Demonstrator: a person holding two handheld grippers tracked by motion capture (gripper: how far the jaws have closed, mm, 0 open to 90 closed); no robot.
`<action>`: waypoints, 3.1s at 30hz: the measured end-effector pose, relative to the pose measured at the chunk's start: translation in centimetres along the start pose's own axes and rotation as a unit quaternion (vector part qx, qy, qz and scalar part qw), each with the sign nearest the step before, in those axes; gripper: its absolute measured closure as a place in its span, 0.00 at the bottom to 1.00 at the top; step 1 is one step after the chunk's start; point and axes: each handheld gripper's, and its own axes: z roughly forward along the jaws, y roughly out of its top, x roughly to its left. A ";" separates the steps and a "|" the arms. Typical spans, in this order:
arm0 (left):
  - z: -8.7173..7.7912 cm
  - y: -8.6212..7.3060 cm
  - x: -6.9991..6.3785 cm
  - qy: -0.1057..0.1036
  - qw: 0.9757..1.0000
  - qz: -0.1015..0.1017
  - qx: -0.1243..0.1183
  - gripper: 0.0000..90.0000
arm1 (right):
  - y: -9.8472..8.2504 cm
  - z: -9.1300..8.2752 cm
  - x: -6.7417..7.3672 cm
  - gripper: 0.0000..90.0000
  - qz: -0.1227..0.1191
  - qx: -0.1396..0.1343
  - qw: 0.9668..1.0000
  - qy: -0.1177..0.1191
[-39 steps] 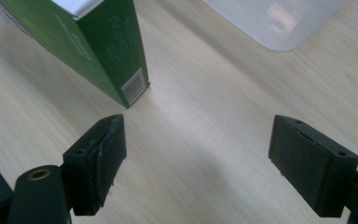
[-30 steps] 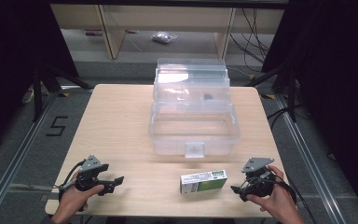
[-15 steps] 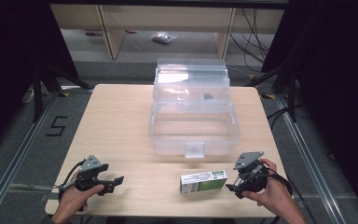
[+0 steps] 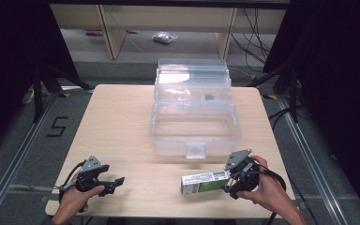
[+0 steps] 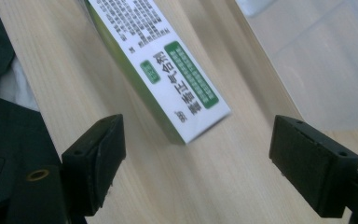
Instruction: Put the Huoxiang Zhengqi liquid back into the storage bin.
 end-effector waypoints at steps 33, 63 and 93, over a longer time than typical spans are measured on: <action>0.0 0.0 0.0 0.002 1.000 -0.003 -0.005 0.18 | 6.0 4.4 1.6 0.29 -0.099 0.093 0.990 0.045; 0.0 0.0 0.0 -0.002 1.000 -0.002 -0.003 0.18 | 7.3 6.2 1.5 0.57 -0.188 0.131 0.969 0.097; 0.0 0.0 0.0 -0.001 1.000 -0.002 -0.002 0.18 | 8.1 4.2 0.9 0.72 -0.204 0.167 0.959 0.101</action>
